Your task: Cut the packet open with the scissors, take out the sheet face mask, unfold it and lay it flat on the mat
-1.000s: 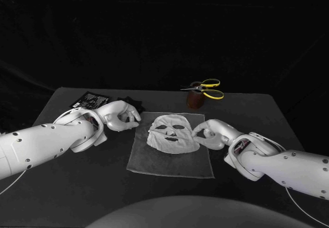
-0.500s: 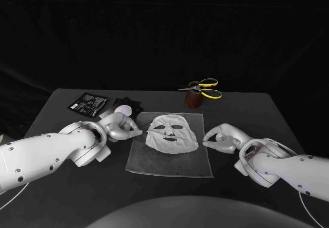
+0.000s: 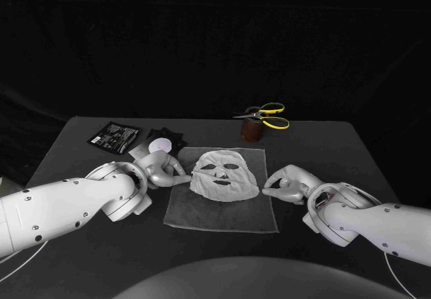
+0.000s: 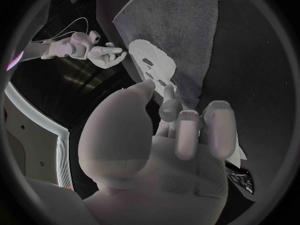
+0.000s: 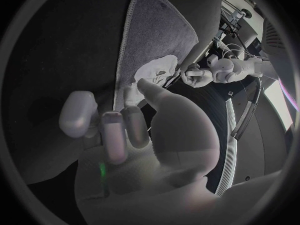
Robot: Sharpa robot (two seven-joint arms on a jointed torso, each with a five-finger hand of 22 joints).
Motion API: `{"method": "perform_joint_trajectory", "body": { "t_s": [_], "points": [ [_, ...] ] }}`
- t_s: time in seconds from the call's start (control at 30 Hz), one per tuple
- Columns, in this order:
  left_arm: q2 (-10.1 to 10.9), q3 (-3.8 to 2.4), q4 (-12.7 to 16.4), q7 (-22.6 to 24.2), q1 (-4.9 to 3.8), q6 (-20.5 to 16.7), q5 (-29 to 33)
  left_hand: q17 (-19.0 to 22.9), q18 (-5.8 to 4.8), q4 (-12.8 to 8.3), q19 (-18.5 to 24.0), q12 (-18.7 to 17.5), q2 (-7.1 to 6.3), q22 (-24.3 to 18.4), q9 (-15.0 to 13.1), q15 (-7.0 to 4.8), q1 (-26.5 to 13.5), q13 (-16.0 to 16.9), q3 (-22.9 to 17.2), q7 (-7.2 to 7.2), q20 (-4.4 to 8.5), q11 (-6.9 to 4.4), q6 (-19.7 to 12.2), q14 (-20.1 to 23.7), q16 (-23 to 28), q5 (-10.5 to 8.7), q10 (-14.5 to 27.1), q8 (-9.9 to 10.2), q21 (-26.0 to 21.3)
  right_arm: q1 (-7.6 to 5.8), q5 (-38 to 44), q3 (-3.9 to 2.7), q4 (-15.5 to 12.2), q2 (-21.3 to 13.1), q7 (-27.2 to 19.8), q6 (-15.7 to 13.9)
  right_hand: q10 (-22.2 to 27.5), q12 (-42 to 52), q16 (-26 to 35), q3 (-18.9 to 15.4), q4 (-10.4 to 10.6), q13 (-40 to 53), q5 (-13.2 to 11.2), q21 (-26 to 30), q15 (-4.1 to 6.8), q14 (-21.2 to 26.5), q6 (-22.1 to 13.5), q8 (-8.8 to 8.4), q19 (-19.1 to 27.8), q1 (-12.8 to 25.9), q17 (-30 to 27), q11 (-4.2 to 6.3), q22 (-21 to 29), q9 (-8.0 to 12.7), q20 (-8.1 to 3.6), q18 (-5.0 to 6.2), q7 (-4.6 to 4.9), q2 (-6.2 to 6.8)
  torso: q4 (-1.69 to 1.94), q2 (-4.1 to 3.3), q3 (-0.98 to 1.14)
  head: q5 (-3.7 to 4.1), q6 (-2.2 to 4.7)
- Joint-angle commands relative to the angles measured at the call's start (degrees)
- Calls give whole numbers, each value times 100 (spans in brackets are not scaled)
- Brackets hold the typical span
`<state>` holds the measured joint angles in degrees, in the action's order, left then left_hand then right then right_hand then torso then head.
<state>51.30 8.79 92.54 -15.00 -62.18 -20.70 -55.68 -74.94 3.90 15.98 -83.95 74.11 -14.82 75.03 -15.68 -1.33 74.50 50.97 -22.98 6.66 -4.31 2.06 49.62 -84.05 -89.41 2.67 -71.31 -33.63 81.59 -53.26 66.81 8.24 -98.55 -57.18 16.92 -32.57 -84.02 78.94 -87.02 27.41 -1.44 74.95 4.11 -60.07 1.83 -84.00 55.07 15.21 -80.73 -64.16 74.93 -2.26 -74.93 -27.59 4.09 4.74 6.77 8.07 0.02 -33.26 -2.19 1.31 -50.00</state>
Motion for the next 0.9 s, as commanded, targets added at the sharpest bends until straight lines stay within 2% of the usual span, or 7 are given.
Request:
{"method": "perform_joint_trajectory", "body": {
  "t_s": [0.03, 0.27, 0.4, 0.53, 0.63, 0.9],
  "points": [
    [-63, 2, 11, -256, 12, 98, -347, -1379, -119, 3, -48, 22, 11, 594, 20, -18, 116, 27, 101, 24, 28, 22, -76, -557, -20, 13, 0, 10, 36, 7, 172, 1, 44, 68, 188, -47, -72, 14, -36, -50, 5, 807, -31, -2, 4, -484, 40, -38, -31, 43, 983, 18, -789, 10, 12, 55, 2, 20, 9, 1, -13, 0, 0],
    [-127, 18, -10, -380, 49, 162, -495, -1383, -120, 20, -46, 73, 23, 596, 56, 6, 210, 163, 268, 53, 14, 49, -140, -558, -21, 14, -31, 62, 38, 9, 272, 2, 90, 182, 180, -84, -70, 10, -36, -55, 10, 804, -32, 2, 4, -484, 38, -40, -30, 46, 983, 18, -788, 10, 12, 56, 3, 22, 3, -3, -9, -16, 0],
    [-145, 92, -29, -401, 60, 57, -566, -1387, -119, 37, -43, 95, 46, 594, 67, 15, 223, 216, 328, 63, 8, 59, -154, -559, -21, 13, -46, 77, 36, 9, 321, 2, 97, 225, 160, -108, -71, 11, -34, -61, 16, 804, -34, 14, 4, -483, 39, -40, -27, 48, 979, 18, -785, 11, 12, 58, 3, 22, 2, 1, -7, -26, 0],
    [-172, 129, -53, -416, 66, -2, -642, -1384, -118, 47, -42, 105, 66, 594, 80, 24, 234, 240, 397, 74, 3, 69, -179, -558, -20, 13, -43, 97, 36, 10, 364, 2, 98, 251, 142, -120, -71, 11, -34, -61, 16, 804, -34, 14, 4, -483, 39, -40, -27, 48, 979, 18, -785, 11, 12, 58, 3, 22, 0, 0, -9, -11, 0],
    [-186, 141, -65, -429, 69, -28, -700, -1385, -118, 49, -41, 106, 76, 594, 87, 29, 241, 246, 436, 80, 0, 75, -191, -558, -21, 13, -37, 106, 36, 12, 382, 2, 93, 267, 130, -123, -71, 11, -34, -61, 16, 804, -34, 14, 4, -483, 39, -40, -27, 48, 979, 18, -785, 11, 12, 58, 3, 22, -4, 1, -2, -19, 0],
    [-270, 153, -101, -448, 82, 0, -788, -1387, -118, 50, -41, 115, 81, 594, 89, 31, 245, 268, 451, 81, -2, 77, -194, -559, -21, 13, -45, 109, 37, 14, 407, 2, 122, 318, 130, -77, -70, 9, -33, -67, 23, 802, -35, 17, 4, -483, 42, -40, -26, 48, 977, 18, -785, 11, 11, 58, 2, 21, -6, 1, 0, -15, 0]
  ]
}}
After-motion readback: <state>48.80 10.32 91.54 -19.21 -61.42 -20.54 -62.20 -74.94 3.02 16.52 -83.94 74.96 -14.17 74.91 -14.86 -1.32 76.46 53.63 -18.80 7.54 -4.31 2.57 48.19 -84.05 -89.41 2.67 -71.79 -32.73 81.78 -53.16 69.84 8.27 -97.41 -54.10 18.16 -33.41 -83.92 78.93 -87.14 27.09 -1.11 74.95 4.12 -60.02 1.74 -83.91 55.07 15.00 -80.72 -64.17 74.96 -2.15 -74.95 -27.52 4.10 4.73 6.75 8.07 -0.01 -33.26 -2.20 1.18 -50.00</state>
